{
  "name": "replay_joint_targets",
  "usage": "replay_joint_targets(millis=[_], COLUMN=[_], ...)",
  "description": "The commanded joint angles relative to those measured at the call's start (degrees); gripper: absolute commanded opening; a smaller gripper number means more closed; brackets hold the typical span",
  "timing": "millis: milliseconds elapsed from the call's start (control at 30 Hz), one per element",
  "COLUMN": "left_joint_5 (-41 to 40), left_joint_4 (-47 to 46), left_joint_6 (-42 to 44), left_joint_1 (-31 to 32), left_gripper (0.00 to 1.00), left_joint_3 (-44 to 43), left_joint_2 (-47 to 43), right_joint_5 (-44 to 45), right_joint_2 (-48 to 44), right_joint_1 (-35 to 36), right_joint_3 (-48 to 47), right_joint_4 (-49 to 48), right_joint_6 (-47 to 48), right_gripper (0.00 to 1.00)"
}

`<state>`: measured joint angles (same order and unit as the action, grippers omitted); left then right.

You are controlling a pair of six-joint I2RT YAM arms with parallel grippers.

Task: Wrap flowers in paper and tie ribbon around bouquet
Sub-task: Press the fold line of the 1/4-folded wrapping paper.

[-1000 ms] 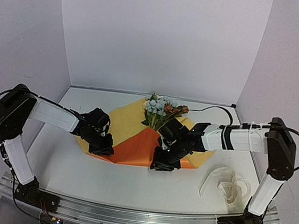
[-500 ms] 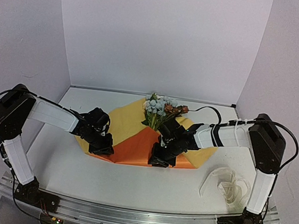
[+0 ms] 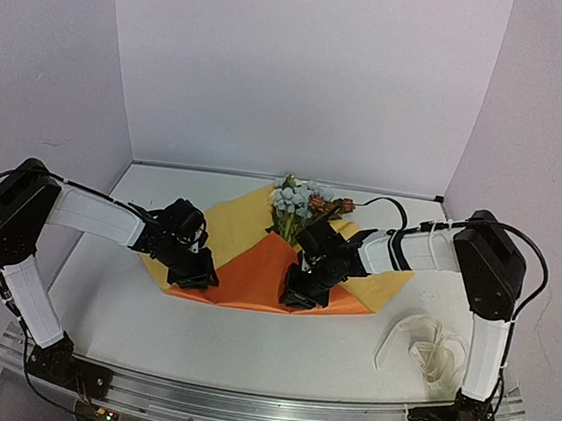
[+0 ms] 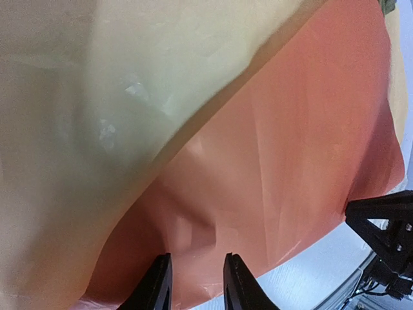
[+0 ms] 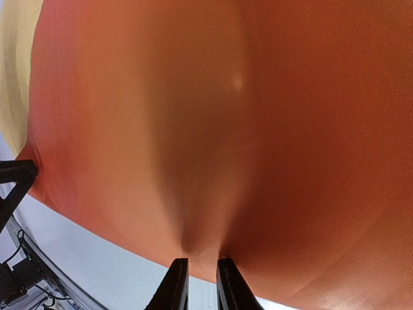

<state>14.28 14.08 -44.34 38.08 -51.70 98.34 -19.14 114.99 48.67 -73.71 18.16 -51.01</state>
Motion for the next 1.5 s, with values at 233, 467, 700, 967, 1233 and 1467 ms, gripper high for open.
replay_joint_targets(millis=[233,467,700,967,1233,1467], left_joint_5=[9.03,12.71,11.08,5.51,4.8,4.61], left_joint_4=[-4.8,-13.58,-15.33,-10.3,-9.86,-9.74], left_joint_6=[5.3,4.19,3.33,0.58,-0.14,-0.21], left_joint_1=[7.06,8.45,8.33,7.69,7.54,7.48], left_gripper=[0.3,0.27,0.24,0.19,0.17,0.15], left_joint_3=[-6.57,-5.53,-5.01,-4.8,-4.42,-3.29], left_joint_2=[-1.12,5.02,9.29,11.42,12.25,12.38], right_joint_5=[3.97,4.09,3.84,4.5,3.57,3.49], right_joint_2=[1.54,0.69,-0.69,-6.01,-5.17,-2.51], right_joint_1=[-0.42,-0.37,-0.34,0.87,2.44,2.81], right_joint_3=[-4.21,-4.76,-4.87,-3.05,-0.62,0.93], right_joint_4=[2.14,2.9,3.43,5.63,3.45,-0.06], right_joint_6=[4.03,4.83,5.63,8.68,7.45,5.22], right_gripper=[0.18,0.18,0.21,0.34,0.22,0.15])
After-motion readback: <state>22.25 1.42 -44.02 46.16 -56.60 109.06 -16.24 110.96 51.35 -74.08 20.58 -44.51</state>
